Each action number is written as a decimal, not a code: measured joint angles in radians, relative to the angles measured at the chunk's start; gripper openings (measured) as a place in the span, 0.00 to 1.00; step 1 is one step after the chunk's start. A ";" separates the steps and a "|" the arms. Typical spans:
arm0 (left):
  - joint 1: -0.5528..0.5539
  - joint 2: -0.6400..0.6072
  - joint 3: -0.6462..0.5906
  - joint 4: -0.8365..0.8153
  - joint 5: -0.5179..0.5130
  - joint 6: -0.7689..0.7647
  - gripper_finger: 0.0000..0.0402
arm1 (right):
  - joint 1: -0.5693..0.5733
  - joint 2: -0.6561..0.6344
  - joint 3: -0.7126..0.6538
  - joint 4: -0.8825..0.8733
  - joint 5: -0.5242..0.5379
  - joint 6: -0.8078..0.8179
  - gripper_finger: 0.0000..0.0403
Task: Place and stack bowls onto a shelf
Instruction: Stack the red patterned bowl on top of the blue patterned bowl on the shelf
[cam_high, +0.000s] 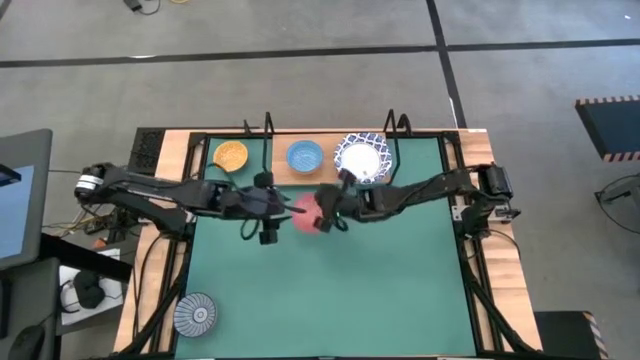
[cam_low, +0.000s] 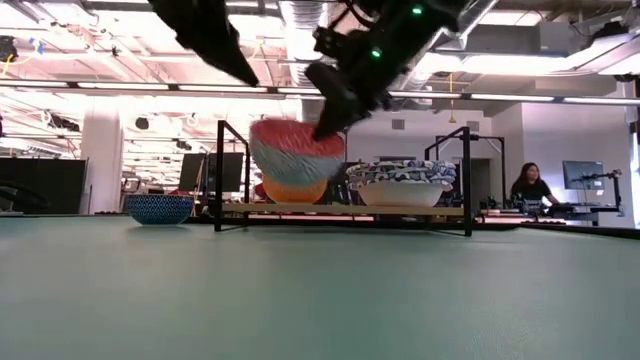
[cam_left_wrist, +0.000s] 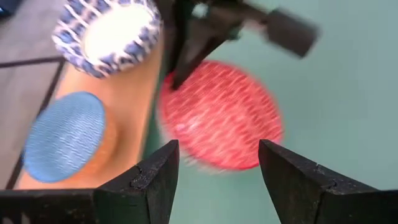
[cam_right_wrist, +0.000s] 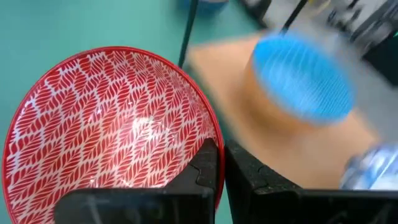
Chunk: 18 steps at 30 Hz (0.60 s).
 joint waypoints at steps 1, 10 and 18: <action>-0.005 -0.023 -0.006 0.001 -0.006 -0.003 0.51 | -0.014 0.000 0.011 0.028 0.000 -0.033 0.09; -0.044 -0.249 -0.177 0.004 -0.154 -0.083 0.51 | -0.156 0.000 0.082 0.255 -0.005 -0.300 0.09; -0.042 -0.343 -0.302 0.003 -0.223 -0.149 0.51 | -0.357 0.000 0.088 0.280 -0.141 -0.315 0.09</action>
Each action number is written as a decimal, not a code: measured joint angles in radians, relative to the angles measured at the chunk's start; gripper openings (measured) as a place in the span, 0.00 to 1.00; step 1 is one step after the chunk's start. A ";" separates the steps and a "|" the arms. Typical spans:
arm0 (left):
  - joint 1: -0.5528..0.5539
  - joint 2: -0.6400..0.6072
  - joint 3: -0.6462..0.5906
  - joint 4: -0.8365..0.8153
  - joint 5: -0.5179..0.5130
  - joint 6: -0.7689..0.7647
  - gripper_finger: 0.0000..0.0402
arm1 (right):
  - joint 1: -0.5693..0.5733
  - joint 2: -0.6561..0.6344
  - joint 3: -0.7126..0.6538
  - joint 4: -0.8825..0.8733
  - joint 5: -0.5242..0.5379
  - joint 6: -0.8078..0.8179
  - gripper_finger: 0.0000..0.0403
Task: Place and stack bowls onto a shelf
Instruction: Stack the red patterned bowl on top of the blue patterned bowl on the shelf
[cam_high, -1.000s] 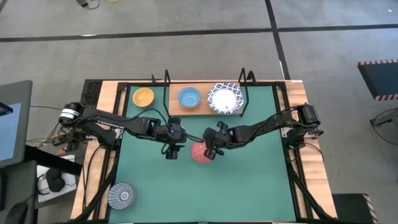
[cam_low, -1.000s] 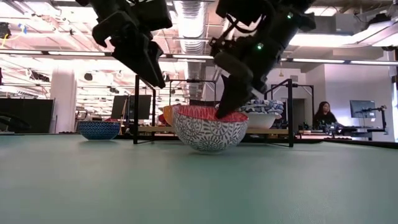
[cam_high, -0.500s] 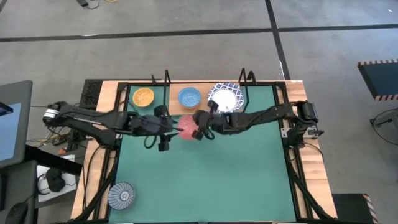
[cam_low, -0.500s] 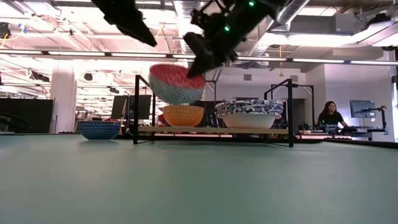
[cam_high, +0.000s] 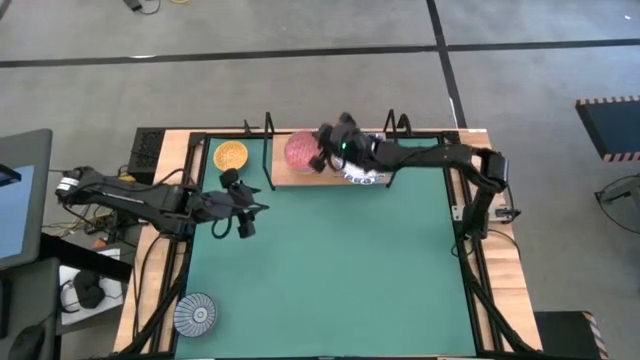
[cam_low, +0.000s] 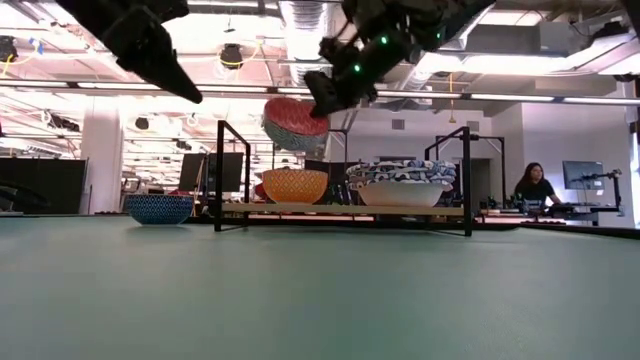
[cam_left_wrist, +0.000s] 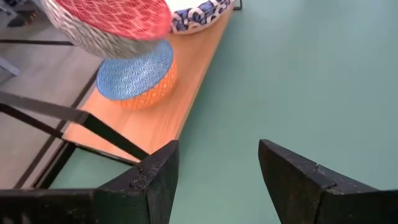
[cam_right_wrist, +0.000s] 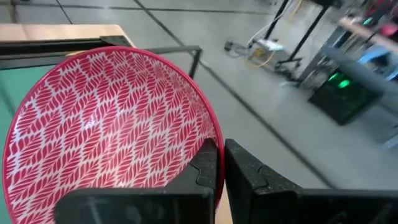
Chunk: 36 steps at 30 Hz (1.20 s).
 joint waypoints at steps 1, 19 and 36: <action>0.000 0.000 -0.006 0.004 -0.003 -0.003 0.51 | -0.028 0.000 0.000 -0.001 -0.048 0.015 0.09; 0.089 0.125 -0.010 0.022 -0.117 -0.005 0.51 | -0.216 0.163 0.121 -0.174 -0.492 0.183 0.11; 0.098 0.141 0.005 -0.013 -0.093 0.008 0.51 | -0.200 0.145 0.122 -0.243 -0.486 0.276 0.39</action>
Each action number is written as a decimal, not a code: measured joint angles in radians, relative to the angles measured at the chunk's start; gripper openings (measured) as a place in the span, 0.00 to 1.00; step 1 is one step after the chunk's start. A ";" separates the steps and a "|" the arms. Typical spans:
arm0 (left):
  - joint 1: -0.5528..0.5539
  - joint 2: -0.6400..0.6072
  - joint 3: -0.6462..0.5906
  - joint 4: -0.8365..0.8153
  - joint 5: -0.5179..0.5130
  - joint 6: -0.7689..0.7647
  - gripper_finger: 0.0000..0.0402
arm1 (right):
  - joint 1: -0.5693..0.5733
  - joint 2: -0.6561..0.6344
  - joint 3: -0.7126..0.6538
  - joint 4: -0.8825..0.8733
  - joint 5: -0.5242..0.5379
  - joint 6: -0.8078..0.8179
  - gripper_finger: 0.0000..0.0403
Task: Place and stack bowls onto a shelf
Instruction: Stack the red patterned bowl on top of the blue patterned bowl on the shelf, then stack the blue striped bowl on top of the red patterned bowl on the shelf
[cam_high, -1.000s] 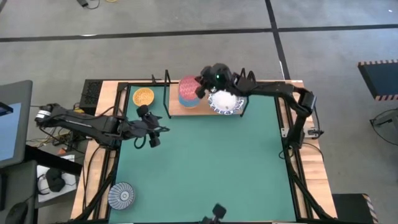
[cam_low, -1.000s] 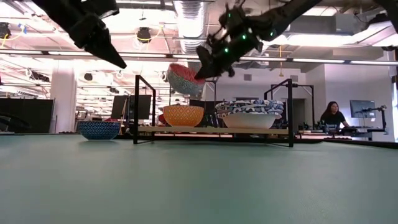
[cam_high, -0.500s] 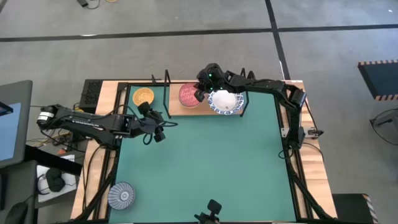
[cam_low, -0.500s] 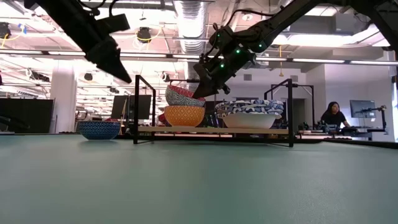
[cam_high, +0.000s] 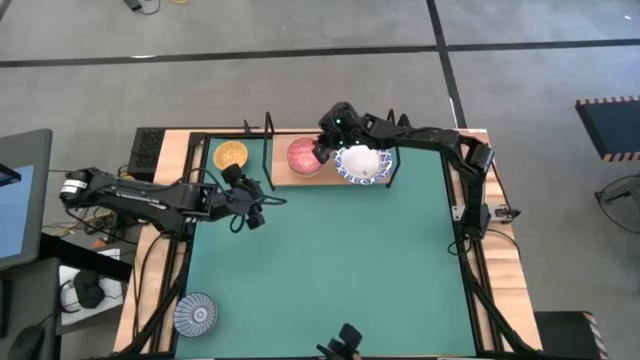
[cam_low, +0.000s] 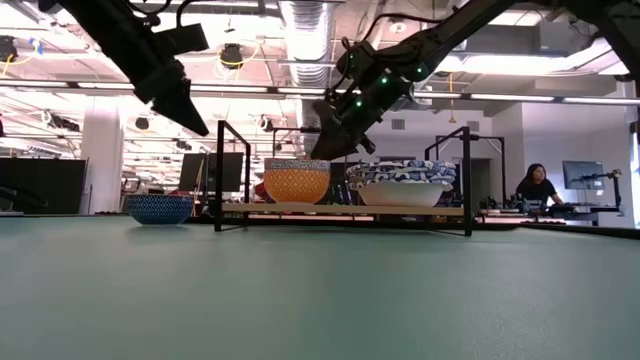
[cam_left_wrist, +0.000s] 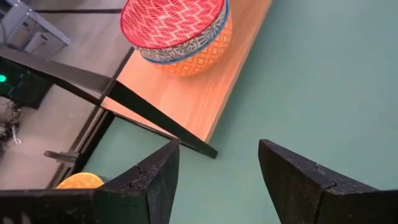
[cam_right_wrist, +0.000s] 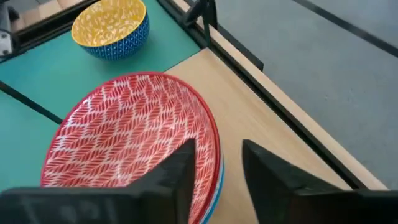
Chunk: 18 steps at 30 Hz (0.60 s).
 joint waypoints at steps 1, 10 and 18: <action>-0.002 0.000 0.019 -0.032 0.005 0.003 0.51 | 0.000 -0.005 0.000 -0.006 0.002 0.008 0.42; -0.078 -0.001 0.259 -0.471 0.142 -0.176 0.51 | 0.051 -0.056 -0.010 -0.021 0.059 0.004 0.54; -0.270 -0.007 0.121 -0.600 0.723 -0.326 0.51 | 0.313 -0.119 -0.107 0.062 0.265 -0.017 0.50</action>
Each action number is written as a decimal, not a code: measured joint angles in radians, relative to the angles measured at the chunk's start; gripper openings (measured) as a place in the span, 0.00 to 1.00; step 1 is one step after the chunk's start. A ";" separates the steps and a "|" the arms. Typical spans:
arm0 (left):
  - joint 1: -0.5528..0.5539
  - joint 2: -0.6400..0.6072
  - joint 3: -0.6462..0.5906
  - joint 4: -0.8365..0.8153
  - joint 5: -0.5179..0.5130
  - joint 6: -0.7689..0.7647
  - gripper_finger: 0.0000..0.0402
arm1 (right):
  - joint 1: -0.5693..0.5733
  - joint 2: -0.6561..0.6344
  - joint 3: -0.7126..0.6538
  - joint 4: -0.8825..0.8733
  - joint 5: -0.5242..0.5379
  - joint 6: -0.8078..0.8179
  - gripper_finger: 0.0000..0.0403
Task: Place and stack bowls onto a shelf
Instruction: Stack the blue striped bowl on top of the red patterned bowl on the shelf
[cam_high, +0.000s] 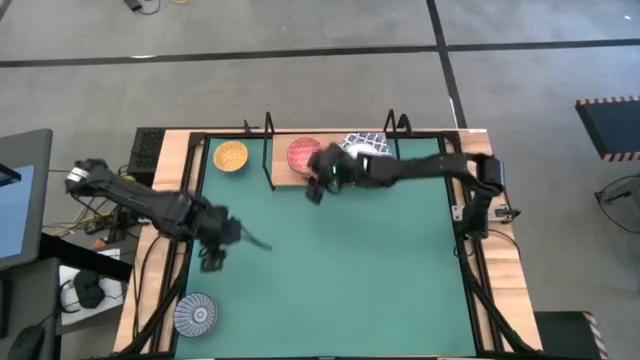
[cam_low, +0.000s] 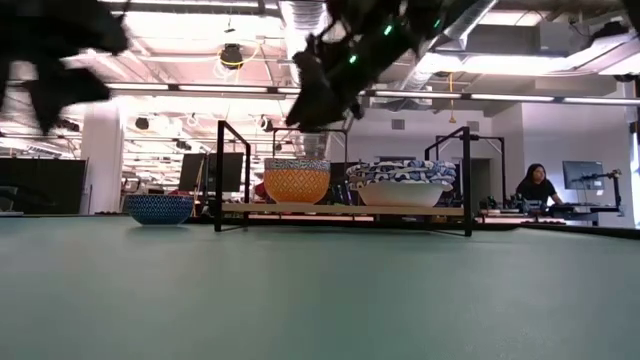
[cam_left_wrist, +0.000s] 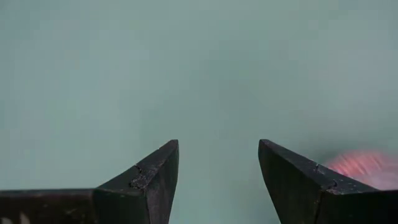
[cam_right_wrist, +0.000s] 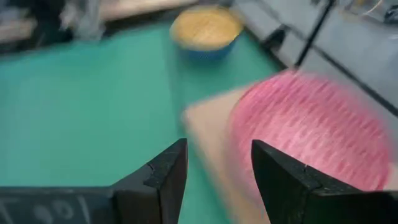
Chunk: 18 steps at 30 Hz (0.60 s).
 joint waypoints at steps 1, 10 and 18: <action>-0.035 -0.001 -0.029 0.019 0.050 -0.016 0.51 | 0.036 -0.010 -0.009 -0.015 0.031 -0.002 0.50; -0.322 0.000 -0.203 0.268 0.217 -0.162 0.51 | 0.240 -0.097 -0.011 0.013 0.342 0.023 0.50; -0.457 0.000 -0.209 0.400 0.142 -0.181 0.50 | 0.290 -0.107 -0.011 -0.005 0.444 0.025 0.50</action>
